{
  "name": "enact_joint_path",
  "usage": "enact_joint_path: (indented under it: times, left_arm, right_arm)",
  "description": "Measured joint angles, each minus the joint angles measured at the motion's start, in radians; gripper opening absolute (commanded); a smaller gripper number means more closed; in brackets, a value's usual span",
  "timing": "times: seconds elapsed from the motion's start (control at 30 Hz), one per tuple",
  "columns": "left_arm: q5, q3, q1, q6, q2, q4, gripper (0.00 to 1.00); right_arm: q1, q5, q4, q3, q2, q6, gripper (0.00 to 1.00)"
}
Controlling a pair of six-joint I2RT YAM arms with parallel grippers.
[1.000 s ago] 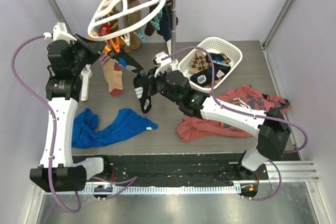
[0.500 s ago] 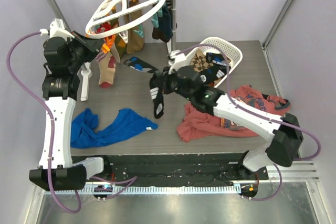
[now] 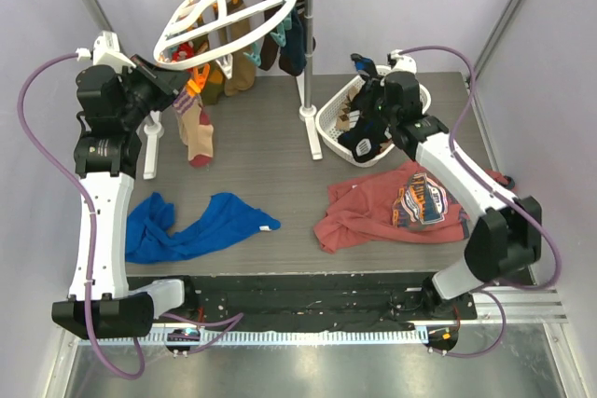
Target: Remove the socks clipped to the hanger
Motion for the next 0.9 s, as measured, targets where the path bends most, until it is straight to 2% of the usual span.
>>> enact_joint_path:
  times: [0.4,0.5,0.57,0.6,0.67,0.7,0.87,0.9]
  left_arm:
    - [0.061,0.000,0.000,0.014,0.000,0.003,0.01]
    - [0.072,0.000,-0.003,0.023,0.000,0.004,0.01]
    - [0.079,0.000,-0.005,0.026,0.000,0.005,0.01]
    - [0.085,0.000,-0.006,0.027,0.000,0.007,0.01]
    - [0.093,0.000,-0.008,0.030,0.000,0.012,0.01]
    - [0.098,0.000,-0.009,0.031,0.000,0.013,0.01]
    - [0.113,0.000,-0.014,0.047,0.000,0.014,0.03]
    - [0.117,0.000,-0.014,0.051,0.000,0.015,0.04]
  right_arm:
    - [-0.216,-0.044,0.062,0.090,0.378,0.116,0.09]
    - [-0.251,-0.051,0.080,0.106,0.446,0.154,0.13]
    - [-0.270,-0.046,0.090,0.118,0.479,0.177,0.26]
    - [-0.274,-0.042,0.093,0.122,0.487,0.187,0.39]
    - [-0.274,-0.035,0.095,0.130,0.492,0.198,0.48]
    - [-0.273,-0.032,0.097,0.134,0.492,0.199,0.56]
    - [-0.267,-0.026,0.087,0.149,0.473,0.190,0.73]
    - [-0.266,-0.026,0.077,0.148,0.459,0.186,0.78]
